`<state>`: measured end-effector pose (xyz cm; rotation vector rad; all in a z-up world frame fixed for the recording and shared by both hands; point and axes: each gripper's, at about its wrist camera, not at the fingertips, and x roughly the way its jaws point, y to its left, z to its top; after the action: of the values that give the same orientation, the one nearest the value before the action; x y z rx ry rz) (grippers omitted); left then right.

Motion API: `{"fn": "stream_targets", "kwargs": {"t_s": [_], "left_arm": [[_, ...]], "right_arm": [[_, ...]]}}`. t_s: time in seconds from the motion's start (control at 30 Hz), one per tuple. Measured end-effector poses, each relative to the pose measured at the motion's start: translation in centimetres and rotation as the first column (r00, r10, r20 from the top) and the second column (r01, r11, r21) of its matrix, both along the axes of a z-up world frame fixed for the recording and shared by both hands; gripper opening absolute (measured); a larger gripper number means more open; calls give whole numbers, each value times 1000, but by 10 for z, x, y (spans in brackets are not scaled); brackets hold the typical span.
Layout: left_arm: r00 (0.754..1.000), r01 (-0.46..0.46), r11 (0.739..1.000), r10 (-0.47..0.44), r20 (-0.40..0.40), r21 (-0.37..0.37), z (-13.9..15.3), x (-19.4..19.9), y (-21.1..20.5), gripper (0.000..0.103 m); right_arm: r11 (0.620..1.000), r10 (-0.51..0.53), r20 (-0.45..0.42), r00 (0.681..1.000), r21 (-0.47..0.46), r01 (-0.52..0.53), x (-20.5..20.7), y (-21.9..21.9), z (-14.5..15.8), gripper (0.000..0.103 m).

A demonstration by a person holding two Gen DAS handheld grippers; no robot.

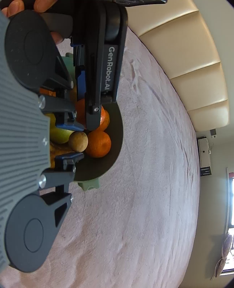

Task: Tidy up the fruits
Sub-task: 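Carry the mandarin and small fruit over the colander and lower them inside, then open both grippers to release the fruits into the colander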

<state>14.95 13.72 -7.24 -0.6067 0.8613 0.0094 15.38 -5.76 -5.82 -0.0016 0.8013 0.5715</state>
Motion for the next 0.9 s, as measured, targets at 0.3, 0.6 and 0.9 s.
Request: {"fn": "stream_targets", "kwargs": {"t_s": [0.3,0.6,0.9], "left_arm": [[1000,-10,1000,10,-10,-3,-6,5,-4,54],[1000,-14,1000,14,-15,22,-3,6,-9,70],[1000,-3,996,3,7,86,13,0,-18,77]], "right_arm": [[1000,-2,2,1000,-23,2,10,3,-12,23],[1000,2,-1,1000,-25,-2,11,6,-15,23],[999,-7,21,1000,-38,8,6,6,-7,29]]}}
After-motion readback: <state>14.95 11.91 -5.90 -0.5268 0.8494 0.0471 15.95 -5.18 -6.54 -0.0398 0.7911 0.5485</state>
